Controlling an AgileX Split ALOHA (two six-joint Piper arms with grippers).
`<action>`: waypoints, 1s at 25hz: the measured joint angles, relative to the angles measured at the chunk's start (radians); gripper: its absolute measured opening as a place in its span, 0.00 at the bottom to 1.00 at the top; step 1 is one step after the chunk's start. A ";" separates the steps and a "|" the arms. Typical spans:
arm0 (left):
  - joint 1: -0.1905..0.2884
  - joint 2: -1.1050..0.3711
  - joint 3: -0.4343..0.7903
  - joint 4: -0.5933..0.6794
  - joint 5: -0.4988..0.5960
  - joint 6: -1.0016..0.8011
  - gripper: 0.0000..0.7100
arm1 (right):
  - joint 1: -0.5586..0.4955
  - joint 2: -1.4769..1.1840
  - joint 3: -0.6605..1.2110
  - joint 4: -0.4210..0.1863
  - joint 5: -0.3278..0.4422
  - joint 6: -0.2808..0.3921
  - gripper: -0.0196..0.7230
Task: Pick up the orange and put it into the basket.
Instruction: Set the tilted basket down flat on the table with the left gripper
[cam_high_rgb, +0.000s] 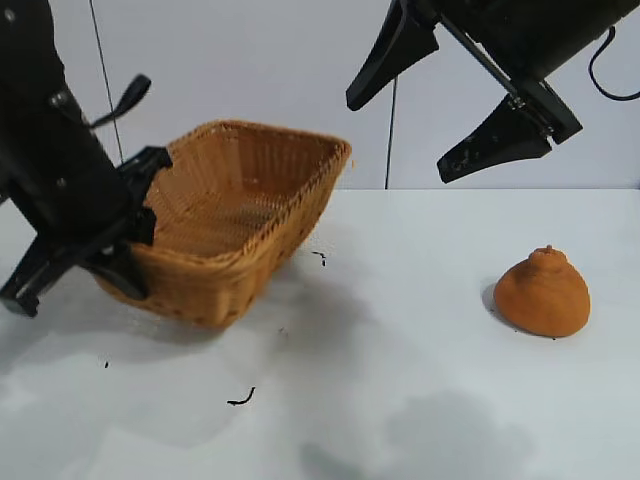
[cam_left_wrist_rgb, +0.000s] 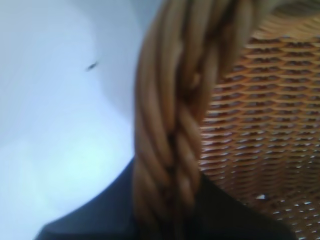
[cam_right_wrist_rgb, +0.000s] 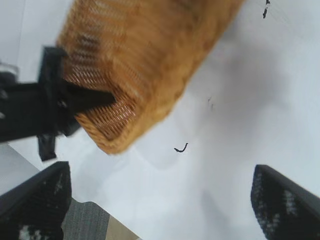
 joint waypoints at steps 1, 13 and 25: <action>0.012 -0.001 -0.022 0.002 0.013 0.048 0.13 | 0.000 0.000 0.000 0.000 0.003 0.000 0.96; 0.102 0.225 -0.384 -0.115 0.387 0.931 0.13 | 0.000 0.000 0.000 0.000 0.023 0.003 0.96; 0.133 0.320 -0.501 -0.156 0.546 1.227 0.13 | 0.000 0.000 0.000 0.000 0.032 0.003 0.96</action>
